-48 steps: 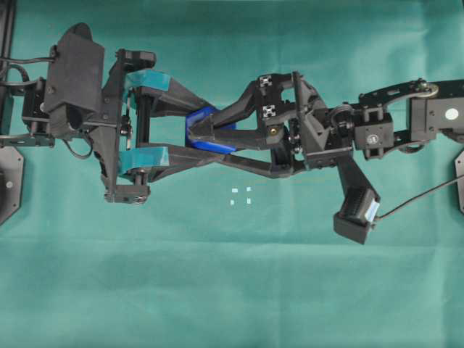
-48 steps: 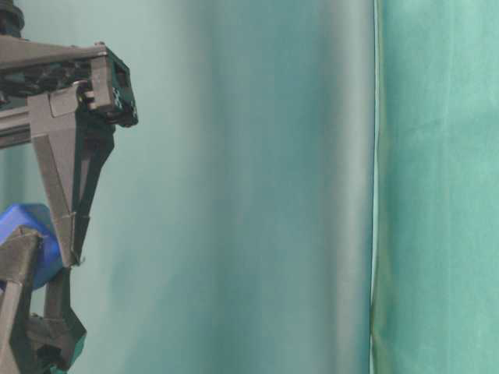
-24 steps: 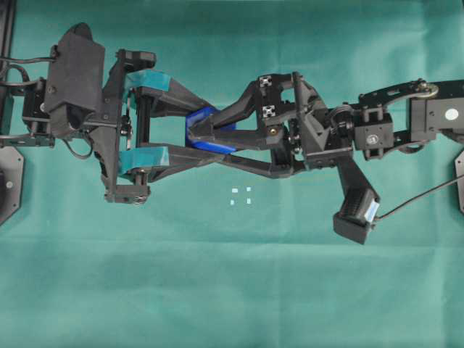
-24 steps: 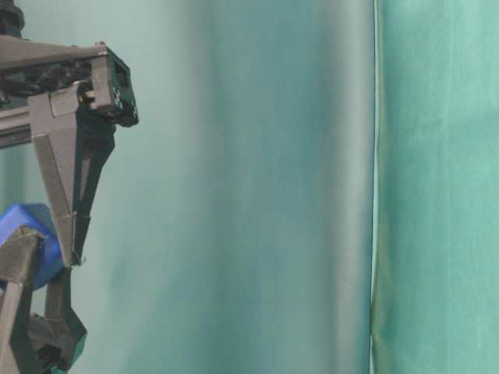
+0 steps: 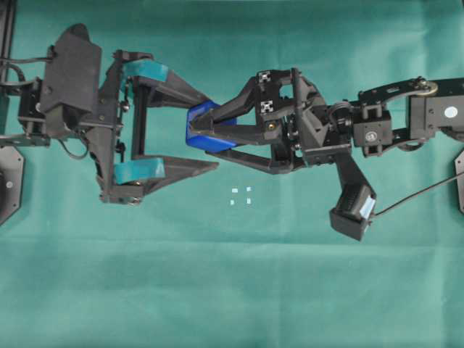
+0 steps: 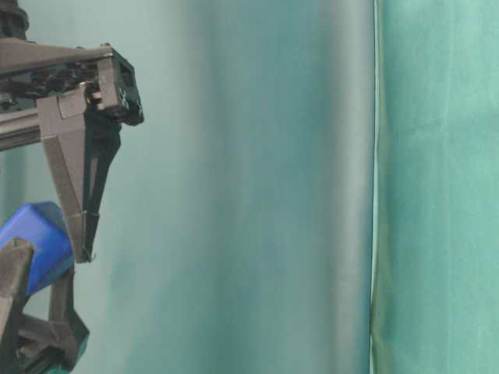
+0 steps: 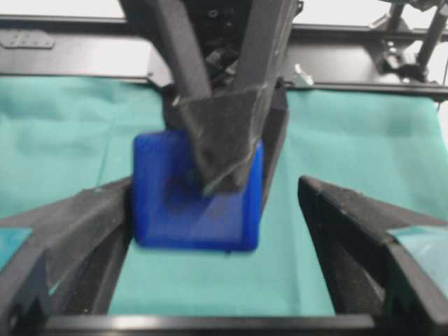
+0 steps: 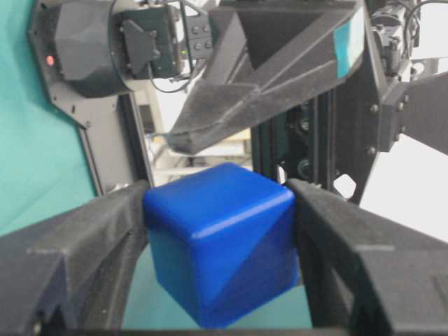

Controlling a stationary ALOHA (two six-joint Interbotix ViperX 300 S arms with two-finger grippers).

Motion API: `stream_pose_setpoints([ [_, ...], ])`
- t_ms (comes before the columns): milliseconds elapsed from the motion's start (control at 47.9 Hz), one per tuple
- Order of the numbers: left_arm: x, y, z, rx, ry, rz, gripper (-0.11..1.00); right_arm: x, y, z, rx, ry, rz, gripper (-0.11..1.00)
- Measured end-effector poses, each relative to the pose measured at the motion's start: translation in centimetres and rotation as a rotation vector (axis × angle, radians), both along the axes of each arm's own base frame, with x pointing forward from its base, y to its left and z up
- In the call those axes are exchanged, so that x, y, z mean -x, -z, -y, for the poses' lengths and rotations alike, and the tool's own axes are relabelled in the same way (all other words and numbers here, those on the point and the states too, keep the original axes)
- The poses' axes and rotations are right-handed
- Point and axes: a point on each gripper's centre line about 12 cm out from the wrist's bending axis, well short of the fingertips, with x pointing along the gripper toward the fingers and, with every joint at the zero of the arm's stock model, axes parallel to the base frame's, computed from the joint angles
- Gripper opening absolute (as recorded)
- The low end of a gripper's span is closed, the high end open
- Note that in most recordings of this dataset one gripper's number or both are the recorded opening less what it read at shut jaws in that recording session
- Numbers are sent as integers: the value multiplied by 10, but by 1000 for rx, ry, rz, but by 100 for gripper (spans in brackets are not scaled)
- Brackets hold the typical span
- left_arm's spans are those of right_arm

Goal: Handover the blue block to the right arm after grasping it with the left arm, then place it in the designated position.
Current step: 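Open the left gripper and pull the right gripper back with the cube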

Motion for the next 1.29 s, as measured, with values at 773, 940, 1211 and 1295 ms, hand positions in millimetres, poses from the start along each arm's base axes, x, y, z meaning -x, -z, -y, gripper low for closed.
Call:
stream_pose_setpoints([
  [773, 19, 0, -7, -4, -19, -9, 100, 45, -2, 1, -100, 58, -20, 65],
  [940, 19, 1, -7, -6, -19, -14, 100, 45, -3, 0, -422, 108, -26, 65],
  [1211, 19, 2, -7, -6, -19, -17, 100, 48, -4, 1, -949, 206, -41, 65],
  [1295, 19, 1, -7, -6, -19, -18, 100, 50, -3, 2, -1047, 240, -54, 65],
])
